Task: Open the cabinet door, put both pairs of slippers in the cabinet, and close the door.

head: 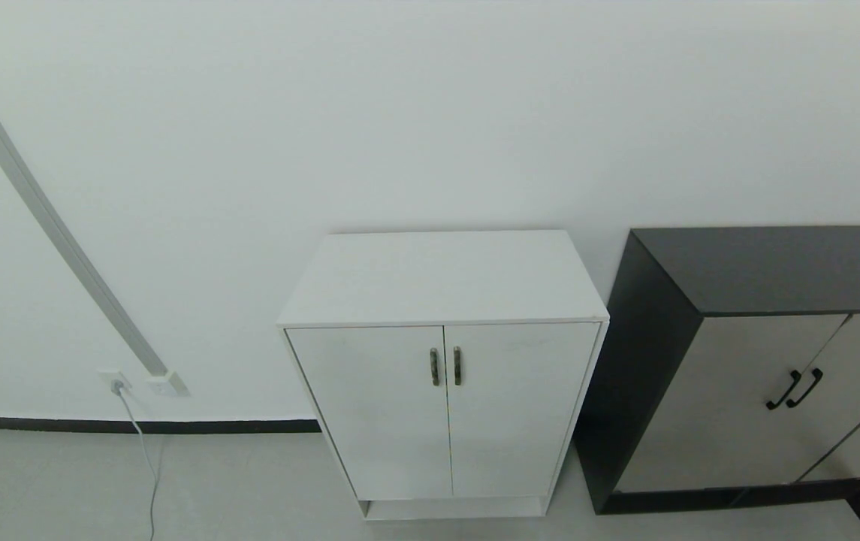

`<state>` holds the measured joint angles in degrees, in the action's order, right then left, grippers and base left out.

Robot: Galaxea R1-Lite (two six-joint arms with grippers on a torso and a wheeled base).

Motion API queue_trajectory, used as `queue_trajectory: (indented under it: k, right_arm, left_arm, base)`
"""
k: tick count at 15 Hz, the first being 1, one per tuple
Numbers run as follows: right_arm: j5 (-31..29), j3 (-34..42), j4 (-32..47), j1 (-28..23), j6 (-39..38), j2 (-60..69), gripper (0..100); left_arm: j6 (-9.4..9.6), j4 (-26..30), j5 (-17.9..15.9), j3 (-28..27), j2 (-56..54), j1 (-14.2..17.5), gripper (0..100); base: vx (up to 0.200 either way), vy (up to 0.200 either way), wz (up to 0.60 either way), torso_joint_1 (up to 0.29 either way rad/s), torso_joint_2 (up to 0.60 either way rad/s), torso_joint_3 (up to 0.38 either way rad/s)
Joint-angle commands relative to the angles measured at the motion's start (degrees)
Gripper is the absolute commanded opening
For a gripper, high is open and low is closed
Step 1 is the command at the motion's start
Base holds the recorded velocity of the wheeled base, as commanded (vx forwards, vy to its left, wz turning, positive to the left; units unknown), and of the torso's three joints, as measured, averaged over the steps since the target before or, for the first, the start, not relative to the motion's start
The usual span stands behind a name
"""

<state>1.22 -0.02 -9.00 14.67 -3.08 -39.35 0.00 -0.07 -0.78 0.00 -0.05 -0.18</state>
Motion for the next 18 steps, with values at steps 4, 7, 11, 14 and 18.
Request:
queue_trajectory:
  k: [4,7,11,14,18]
  right_arm:
    - [-0.2,0.0,7.2,4.2,-0.3,4.7,0]
    - [-0.6,0.0,7.3,4.5,-0.3,4.5,0]
    - [-2.5,0.0,9.2,4.1,2.6,9.9,0]
    - [-2.7,0.0,9.1,1.2,2.8,10.8,0]
    - [-2.7,0.0,9.1,-7.7,2.8,13.2,0]
  left_arm:
    - [-0.09,0.0,0.0,0.0,0.0,0.0,0]
    - [-0.09,0.0,0.0,0.0,0.0,0.0,0]
    - [-0.09,0.0,0.1,0.0,0.0,0.0,0]
    - [-0.09,0.0,0.1,0.0,0.0,0.0,0]
    - [-0.18,0.0,0.4,0.0,0.0,0.0,0]
  base:
    - [0.0,0.0,0.0,0.0,0.0,0.0]
    - [0.0,0.0,0.0,0.0,0.0,0.0]
    - [0.0,0.0,0.0,0.0,0.0,0.0]
    - [0.0,0.0,0.0,0.0,0.0,0.0]
    - [0.0,0.0,0.0,0.0,0.0,0.0]
